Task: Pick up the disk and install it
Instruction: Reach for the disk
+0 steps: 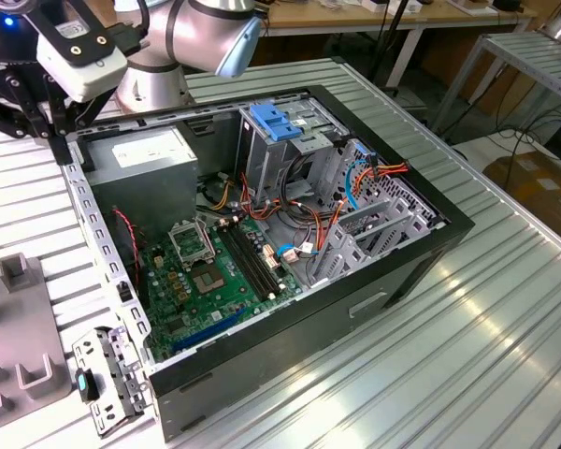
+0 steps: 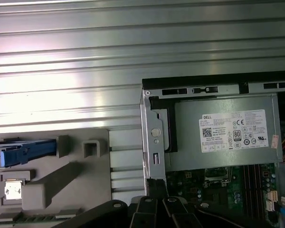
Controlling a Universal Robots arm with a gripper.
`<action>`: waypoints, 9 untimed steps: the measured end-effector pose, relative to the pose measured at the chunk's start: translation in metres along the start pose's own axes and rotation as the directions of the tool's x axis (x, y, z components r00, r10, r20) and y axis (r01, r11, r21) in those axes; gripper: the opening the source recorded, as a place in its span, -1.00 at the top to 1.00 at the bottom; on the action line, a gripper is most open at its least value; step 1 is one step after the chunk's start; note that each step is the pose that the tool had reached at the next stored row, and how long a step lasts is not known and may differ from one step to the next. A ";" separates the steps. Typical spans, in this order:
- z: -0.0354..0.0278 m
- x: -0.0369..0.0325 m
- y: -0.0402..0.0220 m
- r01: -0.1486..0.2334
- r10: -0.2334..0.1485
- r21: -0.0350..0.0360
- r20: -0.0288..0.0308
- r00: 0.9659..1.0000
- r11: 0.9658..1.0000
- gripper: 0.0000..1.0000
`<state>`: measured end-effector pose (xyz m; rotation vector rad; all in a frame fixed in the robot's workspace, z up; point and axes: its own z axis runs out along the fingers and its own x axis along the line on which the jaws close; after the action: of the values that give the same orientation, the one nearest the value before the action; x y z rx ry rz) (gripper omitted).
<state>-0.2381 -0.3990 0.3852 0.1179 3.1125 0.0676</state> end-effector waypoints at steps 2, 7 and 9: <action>-0.0001 0.0074 -0.0004 0.000 0.000 0.000 0.000 1.000 1.000 0.79; -0.0002 0.0127 -0.0004 0.000 0.000 0.000 0.000 1.000 1.000 0.79; -0.0002 0.0127 -0.0004 0.000 0.000 0.000 0.000 1.000 1.000 0.79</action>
<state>-0.2508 -0.3984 0.3850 0.1180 3.1126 0.0676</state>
